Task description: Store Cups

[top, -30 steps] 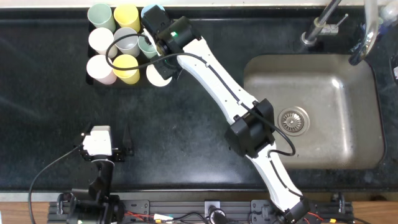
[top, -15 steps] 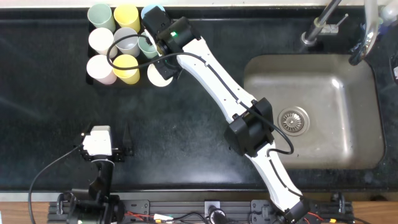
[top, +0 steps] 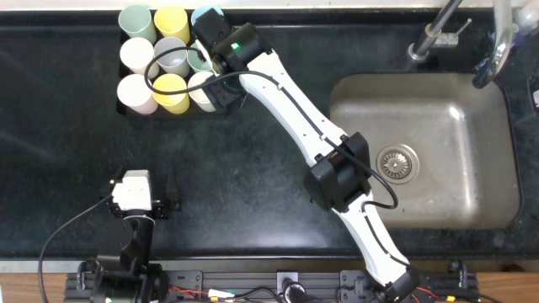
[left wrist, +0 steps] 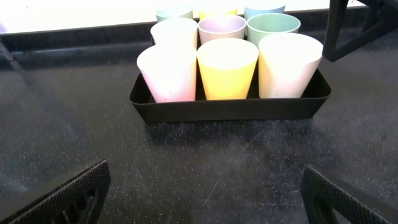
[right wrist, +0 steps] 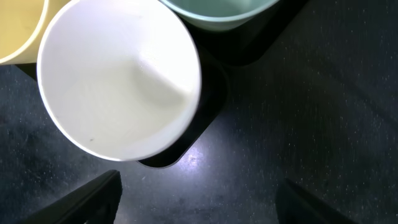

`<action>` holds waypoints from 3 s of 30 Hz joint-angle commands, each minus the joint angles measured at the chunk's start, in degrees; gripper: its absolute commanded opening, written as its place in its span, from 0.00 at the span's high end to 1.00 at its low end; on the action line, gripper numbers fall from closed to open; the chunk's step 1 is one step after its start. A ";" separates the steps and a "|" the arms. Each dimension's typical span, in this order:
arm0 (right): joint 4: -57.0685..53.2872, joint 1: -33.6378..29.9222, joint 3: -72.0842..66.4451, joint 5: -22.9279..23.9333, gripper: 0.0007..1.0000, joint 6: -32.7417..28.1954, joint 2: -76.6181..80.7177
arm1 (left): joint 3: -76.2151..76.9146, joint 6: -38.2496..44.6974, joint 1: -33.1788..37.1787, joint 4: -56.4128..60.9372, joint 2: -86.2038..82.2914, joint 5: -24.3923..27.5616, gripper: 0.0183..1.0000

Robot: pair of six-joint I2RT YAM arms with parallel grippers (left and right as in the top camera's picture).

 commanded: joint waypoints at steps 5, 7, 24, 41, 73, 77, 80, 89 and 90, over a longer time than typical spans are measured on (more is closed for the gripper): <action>-1.92 -1.11 1.14 0.94 0.00 -0.11 -3.28 | -0.20 1.09 0.37 0.11 -0.46 0.57 0.00; -4.07 -2.29 1.14 1.99 0.00 -0.02 -6.64 | -0.20 1.09 0.37 0.09 -0.46 0.57 0.00; -6.01 -19.56 -42.03 10.80 0.00 17.11 -44.94 | -0.20 1.09 0.37 0.11 -0.46 0.57 0.00; 69.24 -35.30 -123.16 21.16 0.00 -3.34 -112.43 | -0.20 1.09 0.37 0.11 -0.46 0.57 0.00; 73.44 -35.60 -142.64 21.03 0.00 -3.52 -136.10 | -0.20 1.07 0.37 0.11 -0.46 0.57 0.00; 73.44 -35.60 -142.64 21.03 0.00 -3.52 -141.31 | -0.20 1.09 0.37 0.09 -0.46 0.57 0.00; 73.44 -35.58 -142.66 21.03 0.00 -3.52 -141.22 | -0.20 1.09 0.37 0.09 -0.46 0.57 0.00; 73.50 -35.58 -142.66 21.03 0.00 -3.52 -141.20 | -0.20 1.09 0.37 0.11 -0.46 0.57 0.00; 73.50 -35.58 -142.66 21.03 0.00 -3.52 -141.20 | -0.20 1.09 0.37 0.09 -0.46 0.57 0.00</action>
